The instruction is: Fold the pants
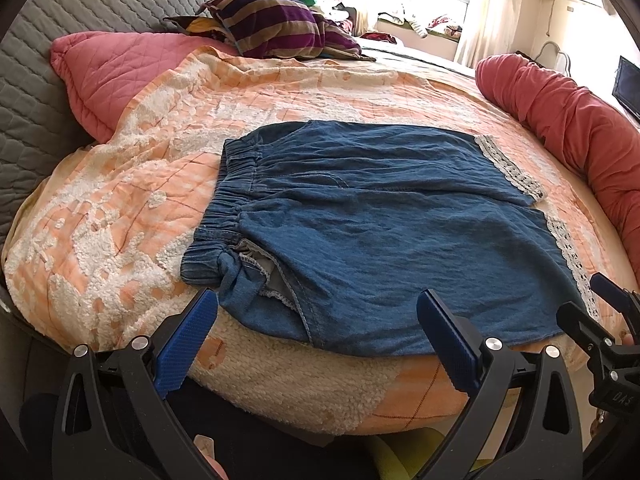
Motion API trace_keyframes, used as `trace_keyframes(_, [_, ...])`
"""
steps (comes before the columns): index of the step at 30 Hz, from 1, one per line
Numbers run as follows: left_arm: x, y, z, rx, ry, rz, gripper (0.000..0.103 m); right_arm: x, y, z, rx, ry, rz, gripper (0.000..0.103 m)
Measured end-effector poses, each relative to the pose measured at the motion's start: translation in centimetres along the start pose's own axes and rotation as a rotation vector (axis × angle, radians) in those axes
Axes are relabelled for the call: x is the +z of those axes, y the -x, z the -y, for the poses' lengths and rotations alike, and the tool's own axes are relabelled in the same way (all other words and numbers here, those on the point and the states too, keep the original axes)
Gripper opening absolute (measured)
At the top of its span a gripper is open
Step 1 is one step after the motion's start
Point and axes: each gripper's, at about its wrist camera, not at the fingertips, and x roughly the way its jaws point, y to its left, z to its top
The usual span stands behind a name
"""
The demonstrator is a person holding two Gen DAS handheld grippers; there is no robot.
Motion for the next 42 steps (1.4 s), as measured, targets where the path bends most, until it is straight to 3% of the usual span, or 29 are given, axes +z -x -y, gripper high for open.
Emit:
trace_keyframes(14, [2.5, -2.8, -1.5, 0.015, 0.009, -0.015, 0.099, 5.4, -3.2, 0.0, 0.018, 0.055, 0.011, 0.095])
trace_keyframes(26, [9.8, -7.2, -5.6, 0.031, 0.072, -0.018, 0.099, 11.4, -9.6, -1.9, 0.087, 0.152, -0.052, 0.095])
trace_keyframes(31, [12.5, -10.0, -7.9, 0.058, 0.089, -0.049, 0.099, 13.9, -12.2, -3.4, 0.140, 0.220, -0.055, 0.095])
trace_keyframes(39, [15.4, -15.3, -10.8, 0.072, 0.097, -0.141, 0.099, 17.1, -17.9, -4.9, 0.098, 0.329, -0.097, 0.095])
trace_keyframes(42, [15.8, -17.3, -11.5, 0.018, 0.128, -0.158, 0.099, 18.2, -19.9, -5.2, 0.111, 0.350, -0.097, 0.095])
